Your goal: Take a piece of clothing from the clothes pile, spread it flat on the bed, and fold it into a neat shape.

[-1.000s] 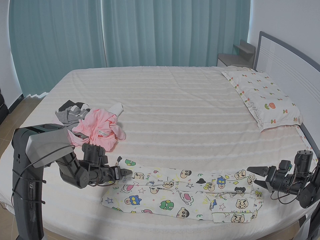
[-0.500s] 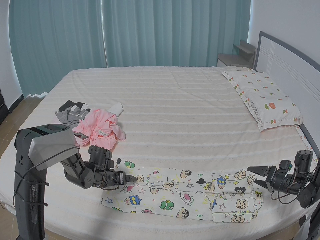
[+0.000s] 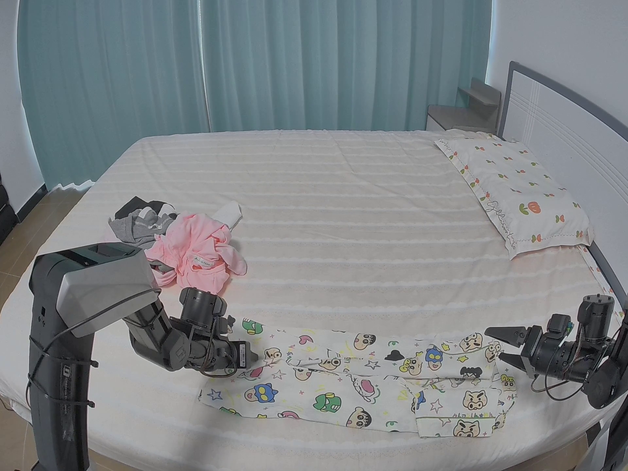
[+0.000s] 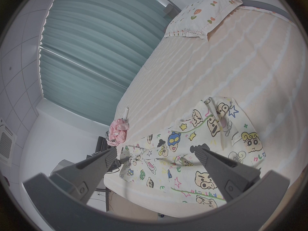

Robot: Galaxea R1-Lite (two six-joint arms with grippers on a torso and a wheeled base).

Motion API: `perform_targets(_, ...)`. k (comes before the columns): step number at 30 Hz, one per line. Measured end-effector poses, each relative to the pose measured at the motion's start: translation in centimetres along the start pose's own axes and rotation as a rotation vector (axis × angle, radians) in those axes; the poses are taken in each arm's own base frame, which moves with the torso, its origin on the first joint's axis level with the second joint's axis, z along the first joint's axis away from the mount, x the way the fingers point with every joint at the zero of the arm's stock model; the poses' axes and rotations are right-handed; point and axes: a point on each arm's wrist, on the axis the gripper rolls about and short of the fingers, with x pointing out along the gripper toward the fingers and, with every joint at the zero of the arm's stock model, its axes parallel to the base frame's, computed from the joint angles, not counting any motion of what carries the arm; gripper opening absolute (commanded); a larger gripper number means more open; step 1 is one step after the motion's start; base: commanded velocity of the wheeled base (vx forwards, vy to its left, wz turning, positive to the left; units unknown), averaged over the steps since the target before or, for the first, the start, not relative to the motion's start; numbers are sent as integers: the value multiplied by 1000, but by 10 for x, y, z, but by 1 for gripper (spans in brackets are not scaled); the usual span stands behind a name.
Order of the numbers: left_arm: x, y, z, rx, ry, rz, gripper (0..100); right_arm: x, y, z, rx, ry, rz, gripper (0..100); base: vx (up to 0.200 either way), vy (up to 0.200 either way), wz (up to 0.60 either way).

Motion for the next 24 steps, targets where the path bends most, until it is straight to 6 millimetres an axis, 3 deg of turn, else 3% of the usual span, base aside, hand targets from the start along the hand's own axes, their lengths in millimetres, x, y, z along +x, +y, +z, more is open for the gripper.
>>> perform_targets(16, -21, 8, 14, -26, -50, 31, 0, 0, 0, 0, 3, 0, -2, 100, 0, 0, 0)
perform_targets(24, -39, 23, 25, -61, -76, 61, 0, 0, -1, 0, 4, 1, -2, 100, 0, 0, 0)
